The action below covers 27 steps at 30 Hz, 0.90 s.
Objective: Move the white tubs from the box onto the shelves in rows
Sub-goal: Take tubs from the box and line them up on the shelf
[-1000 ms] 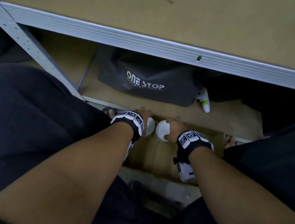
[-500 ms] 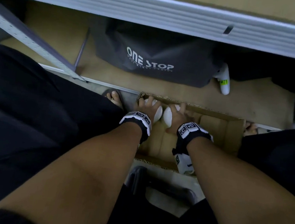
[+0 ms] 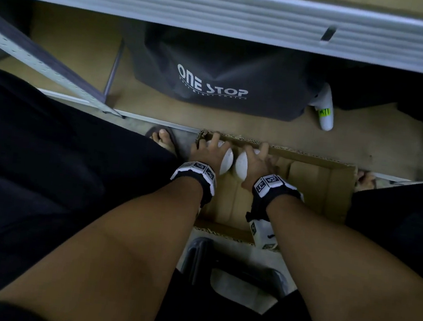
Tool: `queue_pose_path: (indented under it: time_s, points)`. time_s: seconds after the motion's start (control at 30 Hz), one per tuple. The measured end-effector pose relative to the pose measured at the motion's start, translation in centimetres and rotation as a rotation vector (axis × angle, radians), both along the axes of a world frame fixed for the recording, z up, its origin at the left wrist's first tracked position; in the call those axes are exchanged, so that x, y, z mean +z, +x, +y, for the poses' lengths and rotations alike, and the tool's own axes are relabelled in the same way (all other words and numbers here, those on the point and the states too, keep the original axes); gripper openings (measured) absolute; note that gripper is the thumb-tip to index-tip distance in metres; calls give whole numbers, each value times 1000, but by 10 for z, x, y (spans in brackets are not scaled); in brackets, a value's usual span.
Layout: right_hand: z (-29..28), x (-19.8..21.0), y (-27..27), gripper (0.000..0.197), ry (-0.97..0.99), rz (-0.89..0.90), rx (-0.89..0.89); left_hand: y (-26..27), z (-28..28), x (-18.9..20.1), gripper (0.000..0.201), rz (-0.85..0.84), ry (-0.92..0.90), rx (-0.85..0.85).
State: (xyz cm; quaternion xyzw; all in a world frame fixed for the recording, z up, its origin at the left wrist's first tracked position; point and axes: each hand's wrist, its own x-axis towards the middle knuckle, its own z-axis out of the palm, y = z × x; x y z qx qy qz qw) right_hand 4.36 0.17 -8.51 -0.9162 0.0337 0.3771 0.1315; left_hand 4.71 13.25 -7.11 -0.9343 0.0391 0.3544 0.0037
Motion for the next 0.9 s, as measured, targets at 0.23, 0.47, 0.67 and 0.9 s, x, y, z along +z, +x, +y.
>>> queue_pose_path:
  time_s: [0.23,0.47,0.67,0.9]
  points:
    - [-11,33,-2,74,-4,8,20,1,-1,31,88,129,-92,100]
    - [-25,92,-2,76,-27,-87,15,3,-7,84,76,43,-155,92]
    - [-42,154,6,88,-30,-176,63,12,-16,149,92,-56,-161,-52]
    - [-62,238,-1,91,-84,-228,165,14,-18,237,91,-95,-199,-167]
